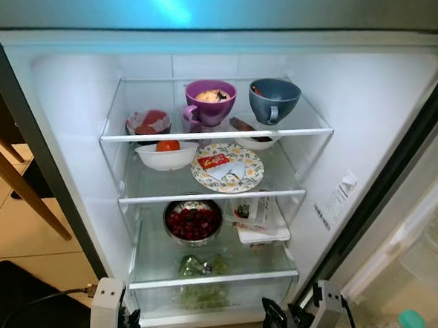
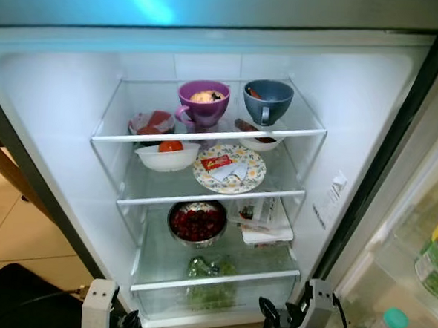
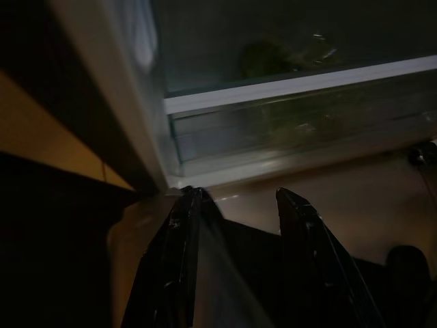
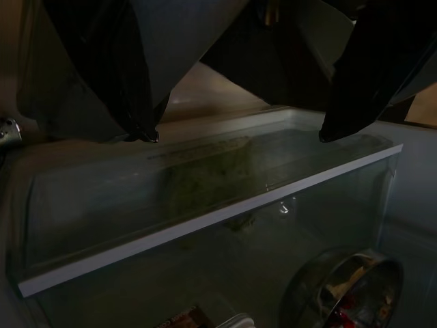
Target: Restocking fridge
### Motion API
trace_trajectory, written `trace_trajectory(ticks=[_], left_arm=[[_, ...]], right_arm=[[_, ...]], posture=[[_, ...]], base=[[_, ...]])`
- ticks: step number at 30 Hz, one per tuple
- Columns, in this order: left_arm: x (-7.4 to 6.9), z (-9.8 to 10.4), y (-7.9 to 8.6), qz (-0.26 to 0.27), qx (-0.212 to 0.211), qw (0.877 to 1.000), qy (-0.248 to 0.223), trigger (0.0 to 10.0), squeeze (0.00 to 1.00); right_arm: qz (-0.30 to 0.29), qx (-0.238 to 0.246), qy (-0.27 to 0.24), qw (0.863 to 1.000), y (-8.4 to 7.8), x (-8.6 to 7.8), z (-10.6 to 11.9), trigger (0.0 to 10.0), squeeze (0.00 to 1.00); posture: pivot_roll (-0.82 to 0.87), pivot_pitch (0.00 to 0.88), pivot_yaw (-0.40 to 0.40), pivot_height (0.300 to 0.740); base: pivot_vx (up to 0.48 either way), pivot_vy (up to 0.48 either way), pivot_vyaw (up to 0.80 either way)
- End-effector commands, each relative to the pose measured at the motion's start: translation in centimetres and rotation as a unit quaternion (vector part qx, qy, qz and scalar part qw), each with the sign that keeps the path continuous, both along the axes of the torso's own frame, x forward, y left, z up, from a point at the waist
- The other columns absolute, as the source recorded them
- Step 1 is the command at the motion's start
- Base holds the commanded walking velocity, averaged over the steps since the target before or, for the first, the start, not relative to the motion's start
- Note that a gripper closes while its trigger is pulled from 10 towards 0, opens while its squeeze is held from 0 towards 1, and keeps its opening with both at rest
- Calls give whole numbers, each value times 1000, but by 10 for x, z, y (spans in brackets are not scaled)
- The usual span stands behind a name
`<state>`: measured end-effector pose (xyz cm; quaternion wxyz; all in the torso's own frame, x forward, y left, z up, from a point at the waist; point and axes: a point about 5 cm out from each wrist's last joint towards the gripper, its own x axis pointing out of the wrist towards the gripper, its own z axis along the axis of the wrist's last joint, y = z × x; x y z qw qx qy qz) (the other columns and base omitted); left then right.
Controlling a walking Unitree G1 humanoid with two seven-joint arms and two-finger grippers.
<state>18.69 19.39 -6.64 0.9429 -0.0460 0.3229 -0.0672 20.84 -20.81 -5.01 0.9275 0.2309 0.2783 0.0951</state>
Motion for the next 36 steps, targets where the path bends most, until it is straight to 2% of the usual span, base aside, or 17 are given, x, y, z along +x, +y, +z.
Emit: trace_trajectory(ticks=[1,12,15,18,22,24,26,30,32,33,34,35,36], left_arm=[[-17,-9,9,2,14,999,40,10000,0],[-9,-5,6,-8,14,1000,25,10000,0],[-4,-3,4,-17,16,1000,16,10000,0],[3,2,1,-24,12,1000,-3,10000,0],[9,5,-1,-28,9,999,-17,10000,0],[16,10,-3,-34,6,999,-33,10000,0],[21,13,-6,-42,4,998,-45,10000,0],[23,15,-7,-45,4,998,-49,10000,0],[25,16,-9,-49,3,997,-55,10000,0],[28,18,-10,-52,2,997,-61,10000,0],[28,18,-10,-52,2,997,-61,10000,0],[30,20,-12,-57,1,996,-67,10000,0],[30,20,-12,-57,1,996,-67,10000,0]], right_arm=[[-17,-2,47,999,-3,-17,-12,10000,0],[-15,-10,46,999,-3,-17,-12,10000,0],[-11,10,21,1000,-3,-15,-8,10000,0],[22,41,-12,999,3,-12,-3,10000,0],[37,55,-24,997,5,-10,0,10000,0],[59,58,-18,996,6,-11,0,10000,0],[92,36,13,995,5,-18,-6,10000,0],[103,28,22,994,5,-21,-8,10000,0],[110,37,20,993,5,-23,-7,10000,0],[111,57,7,992,4,-22,-5,10000,0],[111,57,7,992,4,-22,-5,10000,0],[119,81,-17,989,6,-18,0,10000,0],[119,81,-17,989,6,-18,0,10000,0]], posture=[[-35,41,6,549],[-35,41,6,549],[-37,44,8,549],[-36,46,9,563],[-36,46,9,568],[-34,46,9,568],[-38,47,9,568],[-37,47,8,568],[-39,47,8,568],[-39,47,9,568],[-39,47,9,568],[-40,47,11,573],[-40,47,11,573]], base=[[0,0,0],[0,0,0],[0,0,0],[0,0,0],[0,0,0],[0,0,0],[0,0,0],[0,0,0],[0,0,0],[0,0,0],[0,0,0],[0,0,0],[0,0,0]])
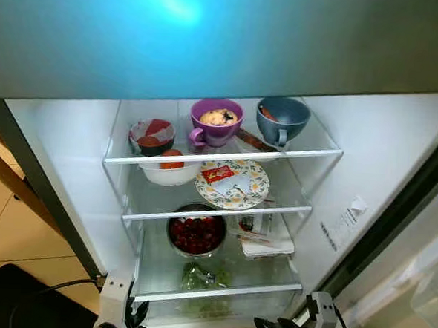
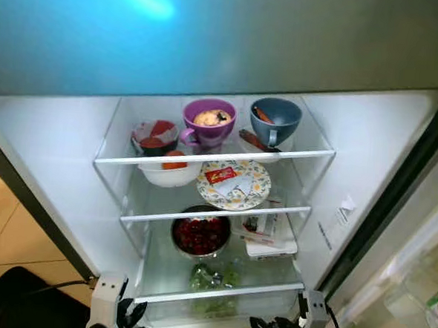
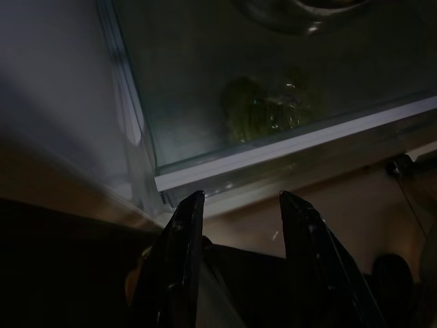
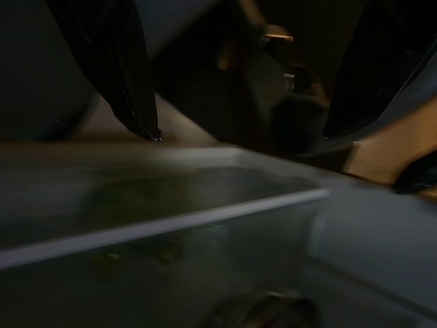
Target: Restocking fridge
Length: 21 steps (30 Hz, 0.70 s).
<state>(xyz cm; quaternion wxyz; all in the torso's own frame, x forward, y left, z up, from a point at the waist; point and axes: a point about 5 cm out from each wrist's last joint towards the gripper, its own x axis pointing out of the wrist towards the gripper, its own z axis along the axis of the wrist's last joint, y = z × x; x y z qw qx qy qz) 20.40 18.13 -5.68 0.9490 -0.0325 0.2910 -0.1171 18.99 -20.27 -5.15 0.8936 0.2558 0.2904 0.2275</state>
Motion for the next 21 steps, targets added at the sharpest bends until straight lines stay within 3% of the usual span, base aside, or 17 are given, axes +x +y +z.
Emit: trace_trajectory(ticks=[1,5,15,21], left_arm=[[13,10,0,-7,5,999,-32,10000,0],[18,13,-3,-21,3,999,-44,10000,0],[15,12,-8,-43,5,998,-39,10000,0],[15,13,-16,-73,11,996,-50,10000,0]], right_arm=[[-3,16,-7,1000,0,0,2,10000,0],[14,46,-46,998,3,11,12,10000,0],[11,19,-38,999,3,9,9,10000,0],[14,33,-38,999,3,8,9,10000,0]], posture=[[-40,47,11,573],[-38,43,12,593],[-39,42,12,613],[-37,47,14,613]], base=[[0,0,0],[0,0,0],[0,0,0],[0,0,0]])
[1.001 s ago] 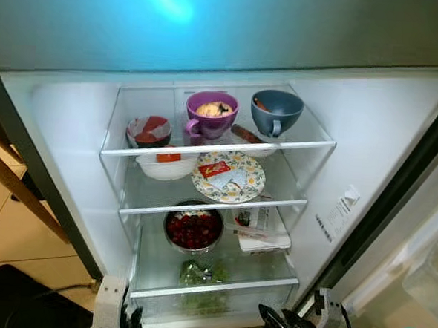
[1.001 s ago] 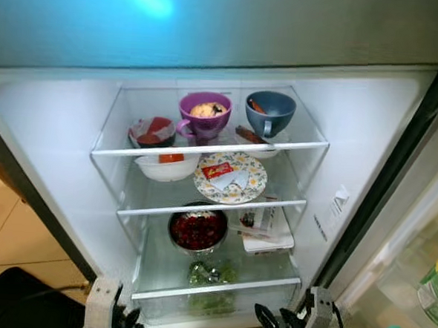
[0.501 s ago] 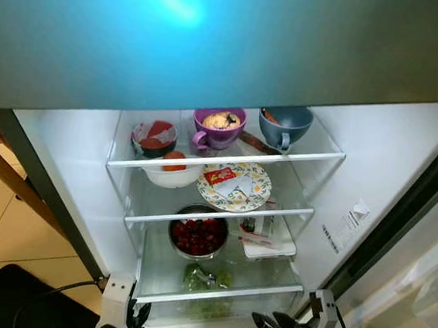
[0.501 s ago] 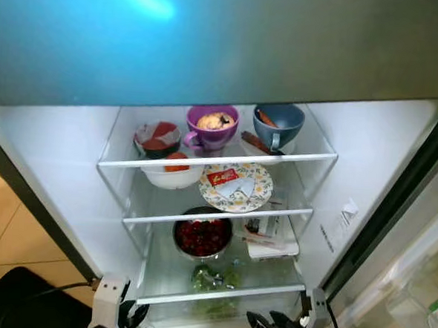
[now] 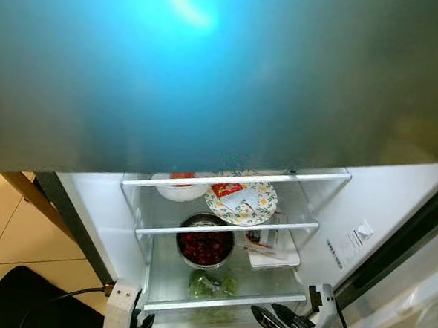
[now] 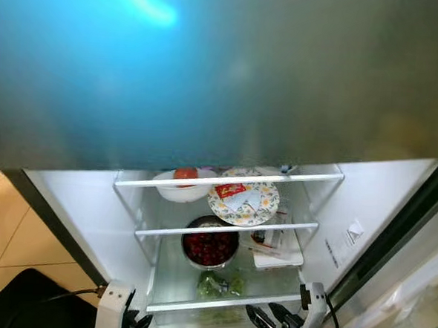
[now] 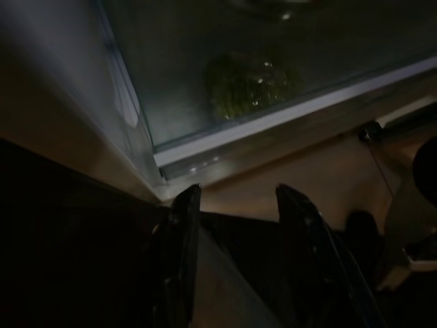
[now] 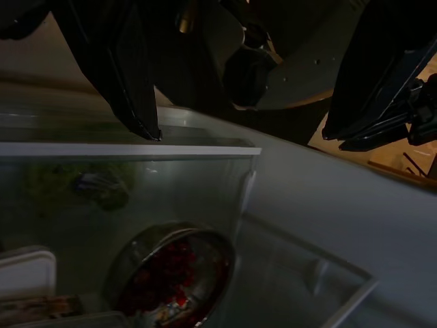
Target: Restocking fridge
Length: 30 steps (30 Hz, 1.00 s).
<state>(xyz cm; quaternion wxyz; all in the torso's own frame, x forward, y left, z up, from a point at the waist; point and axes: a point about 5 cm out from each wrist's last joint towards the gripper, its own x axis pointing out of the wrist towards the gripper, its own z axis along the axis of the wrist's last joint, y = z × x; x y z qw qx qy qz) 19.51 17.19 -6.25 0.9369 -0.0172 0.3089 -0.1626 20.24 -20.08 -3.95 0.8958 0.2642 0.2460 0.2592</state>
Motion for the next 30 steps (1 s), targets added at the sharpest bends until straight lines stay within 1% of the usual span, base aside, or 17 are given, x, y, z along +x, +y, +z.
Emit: trace_trajectory(ticks=[1,5,8,10,18,23,24,30], left_arm=[[24,19,-6,-24,4,997,-67,10000,0],[25,20,-11,-43,6,996,-76,10000,0],[27,23,-17,-61,7,994,-87,10000,0],[27,23,-17,-64,8,994,-89,10000,0],[29,25,-21,-77,10,992,-95,10000,0],[31,27,-22,-84,13,991,-101,10000,0],[32,29,-24,-96,17,989,-108,10000,0],[32,31,-28,-113,22,986,-118,10000,0]], right_arm=[[1,7,8,1000,1,-5,-3,10000,0],[5,12,6,1000,3,-5,-2,10000,0],[2,42,-8,999,2,-5,1,10000,0],[1,49,-11,999,1,-5,2,10000,0],[5,43,-6,999,2,-7,0,10000,0],[7,51,-6,999,3,-9,0,10000,0],[10,56,-8,998,3,-9,0,10000,0],[13,60,-10,998,3,-9,0,10000,0]], posture=[[-37,47,14,613],[-34,49,13,613],[-33,50,13,617],[-33,50,13,622],[-35,49,16,647],[-33,50,16,662],[-33,50,16,672],[-31,49,18,697]], base=[[0,0,0],[0,0,0],[0,0,0],[0,0,0],[0,0,0],[0,0,0],[0,0,0],[0,0,0]])
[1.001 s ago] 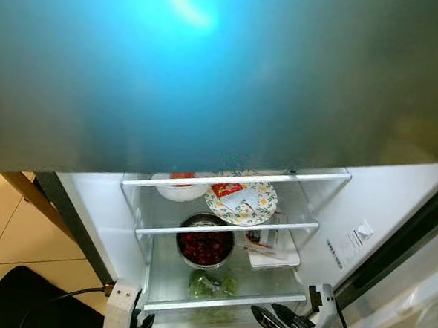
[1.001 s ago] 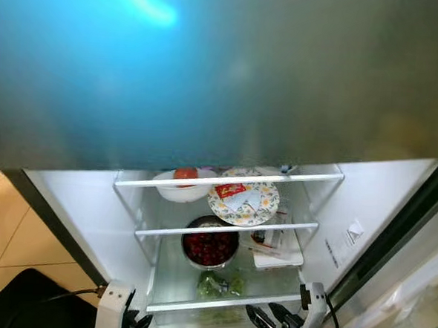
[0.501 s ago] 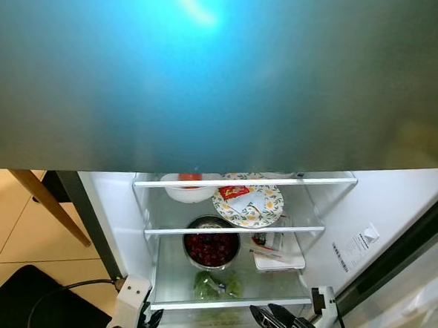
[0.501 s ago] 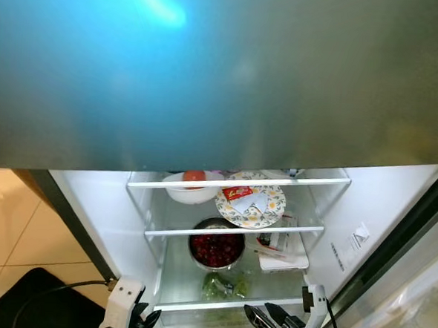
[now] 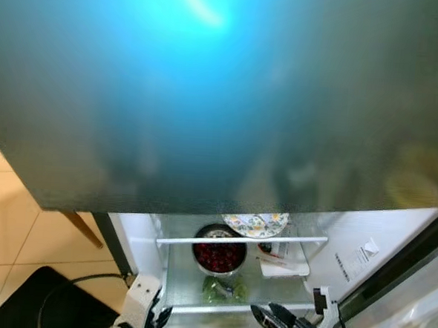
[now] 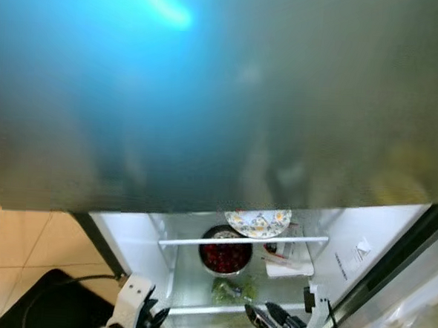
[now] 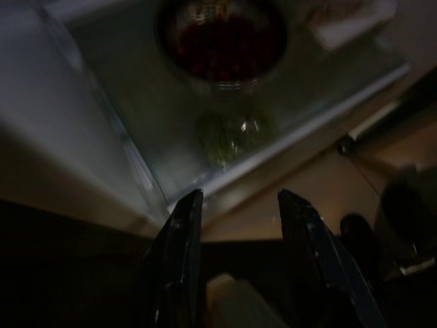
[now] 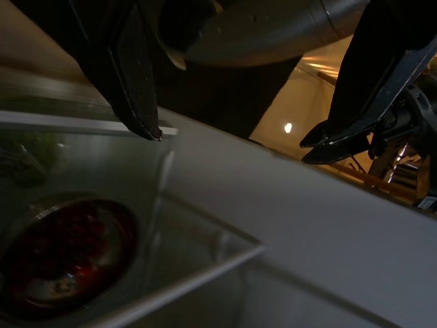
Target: Restocking fridge
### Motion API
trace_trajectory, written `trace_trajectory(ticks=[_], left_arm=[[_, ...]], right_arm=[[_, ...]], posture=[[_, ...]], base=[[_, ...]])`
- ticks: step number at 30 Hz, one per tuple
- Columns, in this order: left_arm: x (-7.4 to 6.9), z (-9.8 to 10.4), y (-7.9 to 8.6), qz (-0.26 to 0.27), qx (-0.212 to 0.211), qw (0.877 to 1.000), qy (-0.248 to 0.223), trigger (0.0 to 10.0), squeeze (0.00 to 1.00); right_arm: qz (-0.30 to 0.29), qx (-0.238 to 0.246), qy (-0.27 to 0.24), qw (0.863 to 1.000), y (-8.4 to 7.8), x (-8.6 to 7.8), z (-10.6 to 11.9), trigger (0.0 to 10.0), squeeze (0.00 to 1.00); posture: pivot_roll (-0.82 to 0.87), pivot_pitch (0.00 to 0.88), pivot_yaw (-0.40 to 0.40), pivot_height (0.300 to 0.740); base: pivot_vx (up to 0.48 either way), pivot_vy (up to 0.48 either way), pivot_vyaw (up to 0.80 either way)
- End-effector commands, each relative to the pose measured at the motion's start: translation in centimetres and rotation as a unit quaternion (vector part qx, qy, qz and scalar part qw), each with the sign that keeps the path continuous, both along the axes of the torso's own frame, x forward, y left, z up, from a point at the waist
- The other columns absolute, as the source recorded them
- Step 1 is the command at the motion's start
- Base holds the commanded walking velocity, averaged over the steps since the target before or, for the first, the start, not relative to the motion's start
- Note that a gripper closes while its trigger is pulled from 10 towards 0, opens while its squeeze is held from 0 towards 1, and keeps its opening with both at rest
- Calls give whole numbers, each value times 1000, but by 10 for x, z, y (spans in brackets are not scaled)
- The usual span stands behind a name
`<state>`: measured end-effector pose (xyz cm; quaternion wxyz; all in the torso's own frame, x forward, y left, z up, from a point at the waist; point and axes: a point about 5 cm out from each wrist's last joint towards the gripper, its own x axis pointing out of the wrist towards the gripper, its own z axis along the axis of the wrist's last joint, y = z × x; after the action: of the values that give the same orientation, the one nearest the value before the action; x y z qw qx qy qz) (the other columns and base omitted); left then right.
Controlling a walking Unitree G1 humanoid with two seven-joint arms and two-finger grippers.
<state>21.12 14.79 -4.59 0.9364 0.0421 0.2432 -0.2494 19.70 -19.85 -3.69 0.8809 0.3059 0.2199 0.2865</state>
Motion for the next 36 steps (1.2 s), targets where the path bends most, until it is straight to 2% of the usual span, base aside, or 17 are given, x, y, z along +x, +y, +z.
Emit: trace_trajectory(ticks=[1,15,24,25,26,27,30,33,34,35,36], left_arm=[[16,15,-4,-16,1,999,-46,10000,0],[18,16,-7,-29,8,998,-51,10000,0],[4,1,6,5,29,1000,-2,10000,0],[1,-2,9,14,30,999,8,10000,0],[-6,-9,17,43,30,998,38,10000,0],[-9,-12,19,55,29,997,49,10000,0],[-16,-18,26,81,28,993,76,10000,0],[-35,-31,36,122,30,983,130,10000,0],[-35,-31,36,122,30,983,130,10000,0],[-43,-35,38,134,31,979,150,10000,0],[-55,-42,40,155,26,971,182,10000,0]], right_arm=[[2,5,6,1000,1,-4,-2,10000,0],[4,3,11,1000,1,-7,-4,10000,0],[-13,-31,36,999,0,-11,-11,10000,0],[-19,-50,47,997,-1,-12,-13,10000,0],[-36,-115,91,989,-4,-16,-23,10000,0],[-40,-138,105,984,-6,-18,-26,10000,0],[-54,-167,133,975,-9,-24,-31,10000,0],[-79,-213,174,958,-17,-36,-40,10000,0],[-79,-213,174,958,-17,-36,-40,10000,0],[-80,-233,186,951,-18,-41,-43,10000,0],[-77,-266,206,938,-21,-50,-48,10000,0]], posture=[[-31,49,18,697],[-34,49,20,740],[-35,48,21,740],[-35,48,21,740],[-35,48,21,740],[-39,46,20,740],[-38,43,19,740],[-39,40,17,740],[-39,40,17,740],[-39,40,17,740],[-43,35,14,740]], base=[[0,0,0],[0,0,0],[0,0,0],[0,0,0],[0,0,0],[0,0,0],[0,0,0],[0,0,0],[0,0,0],[0,0,0],[0,0,0]])
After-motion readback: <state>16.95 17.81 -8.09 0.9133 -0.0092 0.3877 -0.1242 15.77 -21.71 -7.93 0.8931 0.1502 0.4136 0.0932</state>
